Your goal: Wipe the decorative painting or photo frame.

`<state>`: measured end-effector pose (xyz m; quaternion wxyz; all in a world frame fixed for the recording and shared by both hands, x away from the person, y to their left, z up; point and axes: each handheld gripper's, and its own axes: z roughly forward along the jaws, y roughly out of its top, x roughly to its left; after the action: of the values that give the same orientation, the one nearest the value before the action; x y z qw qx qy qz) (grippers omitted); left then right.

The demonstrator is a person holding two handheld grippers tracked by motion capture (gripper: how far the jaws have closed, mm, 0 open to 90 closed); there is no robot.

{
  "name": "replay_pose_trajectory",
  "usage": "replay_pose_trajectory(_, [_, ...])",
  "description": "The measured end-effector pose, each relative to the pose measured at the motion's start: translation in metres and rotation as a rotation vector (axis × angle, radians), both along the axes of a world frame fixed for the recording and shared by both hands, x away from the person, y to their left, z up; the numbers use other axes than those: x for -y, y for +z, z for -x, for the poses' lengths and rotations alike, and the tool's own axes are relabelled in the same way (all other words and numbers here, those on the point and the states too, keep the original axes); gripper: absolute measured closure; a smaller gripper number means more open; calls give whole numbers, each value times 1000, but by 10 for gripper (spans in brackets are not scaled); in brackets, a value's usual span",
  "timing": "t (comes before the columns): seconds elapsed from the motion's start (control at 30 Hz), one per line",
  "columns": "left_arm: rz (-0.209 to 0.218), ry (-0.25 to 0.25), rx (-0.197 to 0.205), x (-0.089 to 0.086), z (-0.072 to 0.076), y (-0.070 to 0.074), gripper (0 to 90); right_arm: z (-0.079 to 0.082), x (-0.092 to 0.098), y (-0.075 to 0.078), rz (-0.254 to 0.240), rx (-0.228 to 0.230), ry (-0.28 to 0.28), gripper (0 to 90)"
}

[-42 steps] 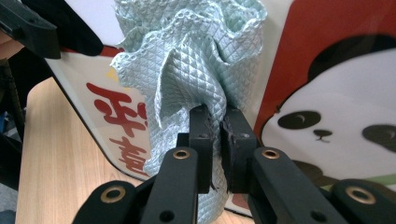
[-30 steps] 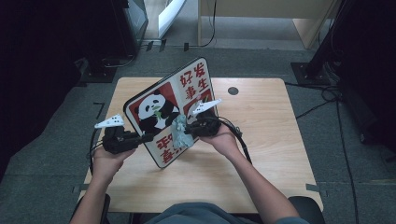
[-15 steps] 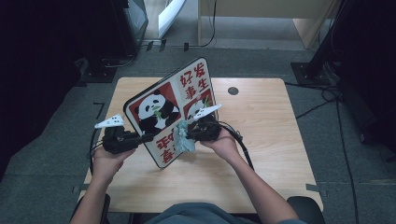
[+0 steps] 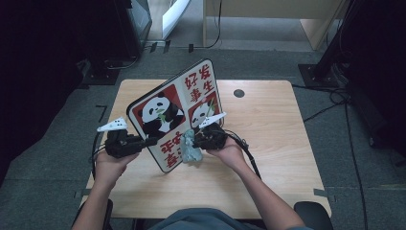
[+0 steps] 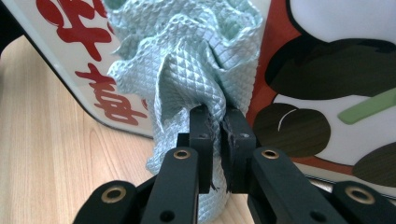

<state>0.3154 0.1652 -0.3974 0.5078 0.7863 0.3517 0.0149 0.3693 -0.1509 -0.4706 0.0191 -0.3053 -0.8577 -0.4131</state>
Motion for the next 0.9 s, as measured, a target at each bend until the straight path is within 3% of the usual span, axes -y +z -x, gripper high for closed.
replay_pose_trajectory(0.17, [2, 5, 0, 0, 0, 0, 782, 0, 2, 9, -23, -9, 12, 850])
replay_pose_trajectory(0.33, [3, 6, -1, 0, 0, 0, 781, -2, 2, 29, -54, 25, 26, 850])
replay_pose_trajectory(0.37, [3, 6, -3, 0, 0, 0, 781, -3, 1, 41, -63, 29, 33, 850])
replay_pose_trajectory(0.47, [3, 5, -3, 0, -1, 0, 781, -4, 0, 53, -76, 40, 45, 850])
replay_pose_trajectory(0.9, [4, 3, -6, -1, -1, 0, 780, -17, -16, 135, -108, 142, 82, 849])
